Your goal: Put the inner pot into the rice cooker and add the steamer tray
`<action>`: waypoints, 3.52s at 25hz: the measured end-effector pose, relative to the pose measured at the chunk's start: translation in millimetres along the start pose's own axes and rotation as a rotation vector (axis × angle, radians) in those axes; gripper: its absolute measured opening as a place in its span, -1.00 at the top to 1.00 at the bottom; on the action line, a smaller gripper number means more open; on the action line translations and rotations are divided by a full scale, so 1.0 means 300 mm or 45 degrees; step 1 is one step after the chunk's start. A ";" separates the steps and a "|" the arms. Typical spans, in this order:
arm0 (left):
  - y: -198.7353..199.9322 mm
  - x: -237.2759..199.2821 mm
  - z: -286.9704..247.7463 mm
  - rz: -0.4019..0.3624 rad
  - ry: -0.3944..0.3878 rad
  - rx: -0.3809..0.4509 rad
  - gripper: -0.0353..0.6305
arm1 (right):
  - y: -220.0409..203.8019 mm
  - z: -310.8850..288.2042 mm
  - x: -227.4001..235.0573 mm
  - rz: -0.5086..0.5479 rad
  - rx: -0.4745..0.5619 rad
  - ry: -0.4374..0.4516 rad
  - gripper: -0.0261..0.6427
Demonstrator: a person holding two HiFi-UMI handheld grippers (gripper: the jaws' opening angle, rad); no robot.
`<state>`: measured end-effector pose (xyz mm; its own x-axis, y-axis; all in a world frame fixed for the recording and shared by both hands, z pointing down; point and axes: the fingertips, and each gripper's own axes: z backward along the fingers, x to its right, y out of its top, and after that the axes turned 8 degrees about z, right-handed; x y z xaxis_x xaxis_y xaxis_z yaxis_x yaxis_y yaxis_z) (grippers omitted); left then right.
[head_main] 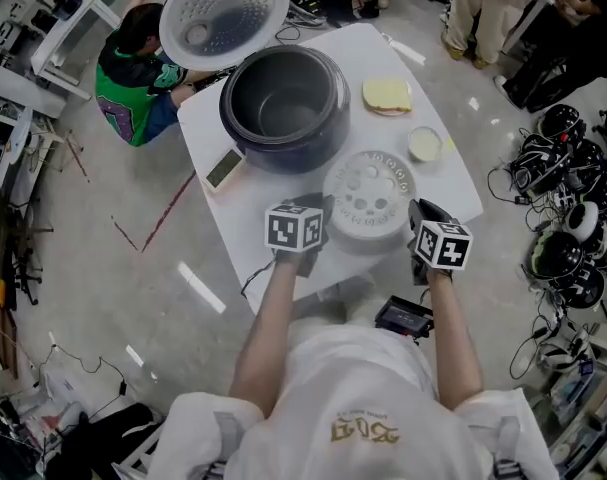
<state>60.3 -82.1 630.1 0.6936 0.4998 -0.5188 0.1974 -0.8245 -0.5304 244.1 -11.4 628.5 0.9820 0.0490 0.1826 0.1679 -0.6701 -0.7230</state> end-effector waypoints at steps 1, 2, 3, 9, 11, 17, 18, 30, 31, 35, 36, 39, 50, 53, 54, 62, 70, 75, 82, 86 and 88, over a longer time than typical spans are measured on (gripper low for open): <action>0.010 0.004 0.019 -0.004 -0.004 0.015 0.69 | 0.012 0.011 -0.012 0.002 0.014 0.001 0.72; 0.020 0.008 0.038 -0.006 -0.009 0.032 0.70 | 0.024 0.021 -0.024 0.006 0.029 0.004 0.72; 0.030 0.012 0.058 -0.002 -0.017 0.049 0.70 | 0.037 0.033 -0.035 0.010 0.045 0.007 0.72; 0.076 0.062 0.170 0.031 -0.091 0.156 0.73 | 0.101 0.120 -0.085 -0.004 0.135 0.015 0.73; 0.090 0.070 0.203 0.021 -0.093 0.184 0.73 | 0.129 0.139 -0.101 0.000 0.161 0.024 0.73; 0.118 0.069 0.306 0.024 -0.090 0.250 0.73 | 0.204 0.186 -0.172 -0.019 0.231 0.068 0.76; 0.120 0.067 0.326 0.027 -0.090 0.261 0.73 | 0.212 0.195 -0.189 -0.018 0.240 0.077 0.76; 0.197 0.035 0.556 0.031 -0.055 0.442 0.74 | 0.366 0.272 -0.377 0.016 0.369 0.212 0.78; 0.201 0.028 0.581 0.037 -0.056 0.455 0.74 | 0.379 0.280 -0.401 0.027 0.376 0.226 0.78; 0.219 0.015 0.661 0.053 -0.069 0.504 0.74 | 0.425 0.310 -0.474 0.056 0.402 0.278 0.78; 0.229 0.017 0.671 0.053 -0.072 0.515 0.74 | 0.439 0.315 -0.481 0.059 0.411 0.287 0.78; 0.261 0.019 0.686 0.056 -0.075 0.533 0.74 | 0.478 0.321 -0.491 0.068 0.430 0.306 0.78; 0.378 -0.041 0.689 0.122 -0.056 0.564 0.74 | 0.617 0.240 -0.521 0.080 0.444 0.366 0.78; 0.426 -0.057 0.684 0.143 -0.045 0.582 0.74 | 0.673 0.206 -0.524 0.094 0.436 0.396 0.79; 0.443 -0.063 0.682 0.151 -0.041 0.592 0.74 | 0.694 0.193 -0.525 0.103 0.435 0.406 0.78; 0.551 -0.113 0.655 0.200 -0.004 0.644 0.74 | 0.824 0.094 -0.527 0.141 0.439 0.470 0.78; 0.614 -0.170 0.632 0.231 0.050 0.667 0.73 | 0.904 0.002 -0.546 0.170 0.443 0.527 0.78; 0.673 -0.248 0.641 0.263 0.092 0.672 0.73 | 0.966 -0.070 -0.596 0.192 0.433 0.540 0.78; 0.717 -0.294 0.600 0.274 0.094 0.655 0.73 | 0.988 -0.160 -0.587 0.180 0.397 0.550 0.78; 0.712 -0.314 0.566 0.285 0.098 0.628 0.73 | 0.969 -0.202 -0.570 0.165 0.364 0.543 0.78; 0.713 -0.323 0.553 0.290 0.094 0.616 0.73 | 0.963 -0.218 -0.564 0.156 0.353 0.540 0.78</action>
<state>-79.5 -262.9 455.5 0.7322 0.2884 -0.6171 -0.2930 -0.6845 -0.6675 120.9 -261.7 432.3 0.8840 -0.3605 0.2977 0.1267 -0.4282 -0.8947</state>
